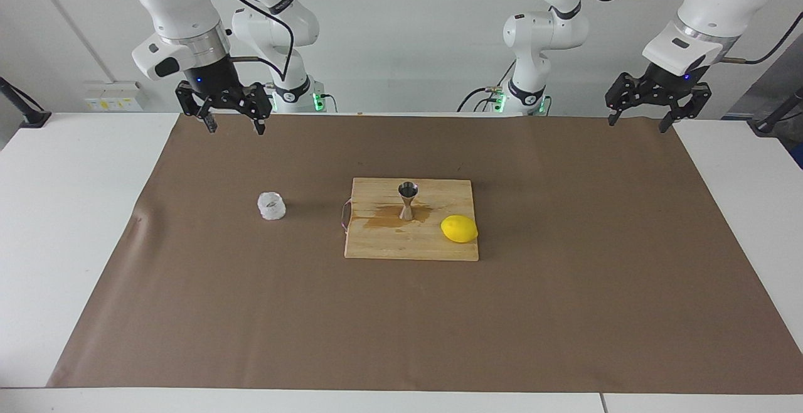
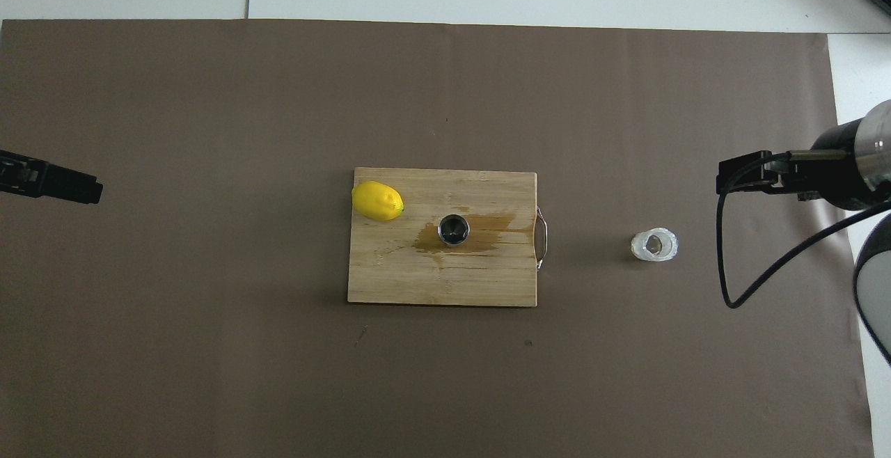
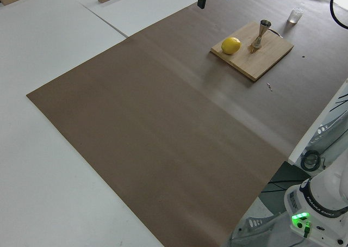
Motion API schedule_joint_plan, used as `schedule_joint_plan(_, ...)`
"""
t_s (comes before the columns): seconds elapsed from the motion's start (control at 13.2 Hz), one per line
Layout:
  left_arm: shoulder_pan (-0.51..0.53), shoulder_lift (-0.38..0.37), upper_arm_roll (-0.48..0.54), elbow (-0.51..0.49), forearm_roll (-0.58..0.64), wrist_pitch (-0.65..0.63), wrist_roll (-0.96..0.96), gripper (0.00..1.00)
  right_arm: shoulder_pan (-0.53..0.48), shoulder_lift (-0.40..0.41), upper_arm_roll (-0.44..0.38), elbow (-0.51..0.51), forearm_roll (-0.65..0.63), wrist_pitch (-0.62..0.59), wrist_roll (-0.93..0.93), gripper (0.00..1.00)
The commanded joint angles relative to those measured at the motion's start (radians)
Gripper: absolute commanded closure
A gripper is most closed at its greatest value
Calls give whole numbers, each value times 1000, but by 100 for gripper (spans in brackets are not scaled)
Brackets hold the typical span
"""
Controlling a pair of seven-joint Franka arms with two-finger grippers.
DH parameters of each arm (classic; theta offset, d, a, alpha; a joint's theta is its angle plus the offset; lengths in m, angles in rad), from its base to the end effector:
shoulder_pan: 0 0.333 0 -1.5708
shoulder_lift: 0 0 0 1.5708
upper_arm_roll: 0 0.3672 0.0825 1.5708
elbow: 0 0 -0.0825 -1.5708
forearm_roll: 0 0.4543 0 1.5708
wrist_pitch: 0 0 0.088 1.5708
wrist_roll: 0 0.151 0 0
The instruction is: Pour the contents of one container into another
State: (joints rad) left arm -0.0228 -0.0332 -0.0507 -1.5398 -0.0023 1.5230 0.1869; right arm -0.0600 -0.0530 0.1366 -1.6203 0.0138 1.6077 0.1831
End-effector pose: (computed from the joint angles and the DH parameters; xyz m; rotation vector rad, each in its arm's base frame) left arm 0.6071 -0.0456 0.6646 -3.1146 0.4080 -0.0257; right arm 0.6090 0.0509 0.6405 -3.1248 0.1670 -0.0606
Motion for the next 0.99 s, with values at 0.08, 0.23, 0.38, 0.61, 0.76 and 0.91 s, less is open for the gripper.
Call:
schedule_joint_plan(0.08,-16,4,8,1,16,13,-1,0,-26,-14,-2,4,-20,-45,18,0)
schedule_joint_plan(0.23,-16,4,8,1,16,13,-1,0,12,-28,-38,-15,-20,-64,15,0)
schedule_joint_plan(0.38,-16,3,8,1,16,13,-1,0,69,-40,-107,-38,-20,-68,6,0)
schedule_joint_plan(0.61,-16,4,8,1,16,13,-1,0,100,-41,-132,-38,-21,-77,7,0)
schedule_joint_plan(0.76,-16,4,8,1,16,13,-1,0,88,-41,-132,-38,-21,-80,7,0)
schedule_joint_plan(0.91,-16,4,8,1,16,13,-1,0,88,-41,-132,-38,-21,-83,10,0)
